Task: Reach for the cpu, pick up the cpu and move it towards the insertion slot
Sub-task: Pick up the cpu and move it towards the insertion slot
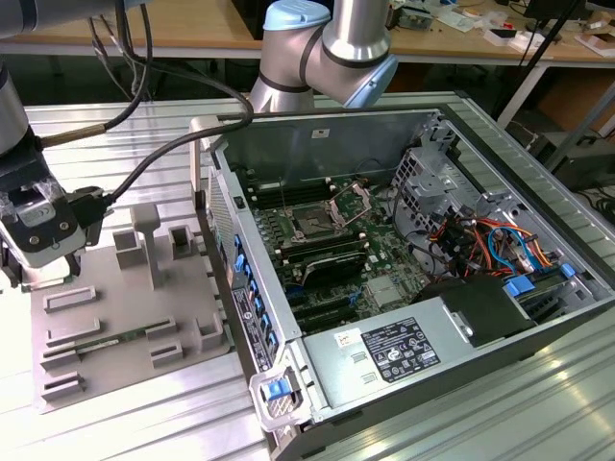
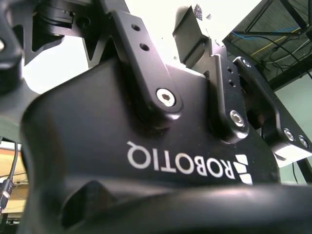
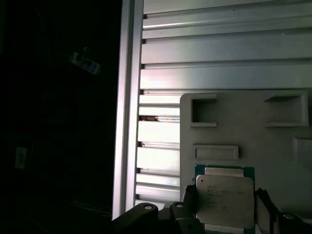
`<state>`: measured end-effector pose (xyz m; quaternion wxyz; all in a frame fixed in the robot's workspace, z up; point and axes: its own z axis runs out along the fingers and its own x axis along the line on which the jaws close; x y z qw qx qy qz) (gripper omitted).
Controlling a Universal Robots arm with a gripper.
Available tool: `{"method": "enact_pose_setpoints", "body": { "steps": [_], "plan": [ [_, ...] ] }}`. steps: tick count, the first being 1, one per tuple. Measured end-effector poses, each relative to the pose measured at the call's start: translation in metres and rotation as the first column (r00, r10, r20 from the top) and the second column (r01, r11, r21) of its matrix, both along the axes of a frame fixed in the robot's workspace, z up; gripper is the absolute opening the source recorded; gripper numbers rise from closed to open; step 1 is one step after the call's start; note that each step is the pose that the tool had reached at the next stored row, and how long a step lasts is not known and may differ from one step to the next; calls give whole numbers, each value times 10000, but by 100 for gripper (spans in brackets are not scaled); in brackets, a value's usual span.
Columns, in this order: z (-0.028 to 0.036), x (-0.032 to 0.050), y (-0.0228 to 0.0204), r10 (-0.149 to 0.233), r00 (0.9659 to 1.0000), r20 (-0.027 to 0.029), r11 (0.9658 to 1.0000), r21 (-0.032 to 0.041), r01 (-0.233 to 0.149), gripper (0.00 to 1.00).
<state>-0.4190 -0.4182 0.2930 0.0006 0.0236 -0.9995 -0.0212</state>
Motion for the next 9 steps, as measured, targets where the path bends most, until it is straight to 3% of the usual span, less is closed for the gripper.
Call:
{"method": "enact_pose_setpoints", "body": {
  "steps": [9],
  "plan": [
    [58,0,0,0,10000,1,10000,0,0,55]
  ]
}}
